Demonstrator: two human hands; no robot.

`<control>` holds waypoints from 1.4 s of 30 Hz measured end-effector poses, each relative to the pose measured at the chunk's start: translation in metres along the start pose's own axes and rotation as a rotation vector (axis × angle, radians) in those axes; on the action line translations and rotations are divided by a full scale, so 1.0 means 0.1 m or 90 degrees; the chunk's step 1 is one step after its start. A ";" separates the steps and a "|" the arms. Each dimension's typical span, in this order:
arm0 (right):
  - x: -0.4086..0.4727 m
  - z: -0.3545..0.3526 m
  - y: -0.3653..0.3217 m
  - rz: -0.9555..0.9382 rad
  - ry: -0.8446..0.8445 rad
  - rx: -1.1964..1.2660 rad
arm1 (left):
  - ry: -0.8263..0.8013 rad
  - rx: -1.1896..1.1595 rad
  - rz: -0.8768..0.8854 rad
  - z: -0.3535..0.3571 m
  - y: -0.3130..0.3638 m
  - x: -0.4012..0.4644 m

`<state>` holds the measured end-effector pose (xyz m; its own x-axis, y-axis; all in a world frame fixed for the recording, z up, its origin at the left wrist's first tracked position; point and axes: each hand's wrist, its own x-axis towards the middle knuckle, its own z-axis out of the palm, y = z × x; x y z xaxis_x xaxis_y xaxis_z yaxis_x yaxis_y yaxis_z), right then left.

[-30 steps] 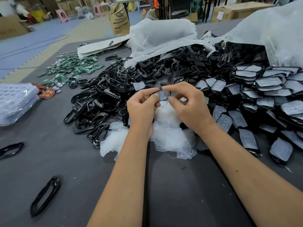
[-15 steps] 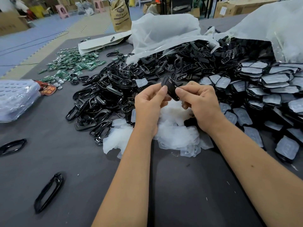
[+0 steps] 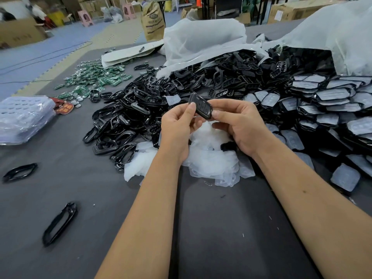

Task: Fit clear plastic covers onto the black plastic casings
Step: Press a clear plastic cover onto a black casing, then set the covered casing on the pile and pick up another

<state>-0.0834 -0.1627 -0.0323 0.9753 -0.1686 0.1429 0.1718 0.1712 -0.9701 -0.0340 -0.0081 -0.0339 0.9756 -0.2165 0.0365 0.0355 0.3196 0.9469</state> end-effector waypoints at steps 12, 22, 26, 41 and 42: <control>0.02 0.01 0.05 -0.018 0.051 0.008 | -0.023 0.043 0.037 0.01 -0.01 0.00; 0.00 0.05 0.01 0.016 0.029 0.154 | -0.029 0.035 0.030 0.01 0.02 0.01; 0.00 0.03 0.00 0.014 0.035 0.179 | -0.044 0.074 0.061 0.02 0.00 -0.01; -0.06 -0.14 -0.47 -0.206 0.067 -0.384 | -0.059 0.096 0.175 0.08 0.10 -0.06; -0.09 -0.19 -0.54 -0.226 0.065 -0.446 | -0.068 0.145 0.193 0.10 0.12 -0.07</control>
<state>-0.1042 -0.1892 0.0151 0.8552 -0.1933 0.4810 0.3091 -0.5547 -0.7725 -0.0426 -0.0123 -0.0199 0.9058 -0.2429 0.3472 -0.3117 0.1733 0.9343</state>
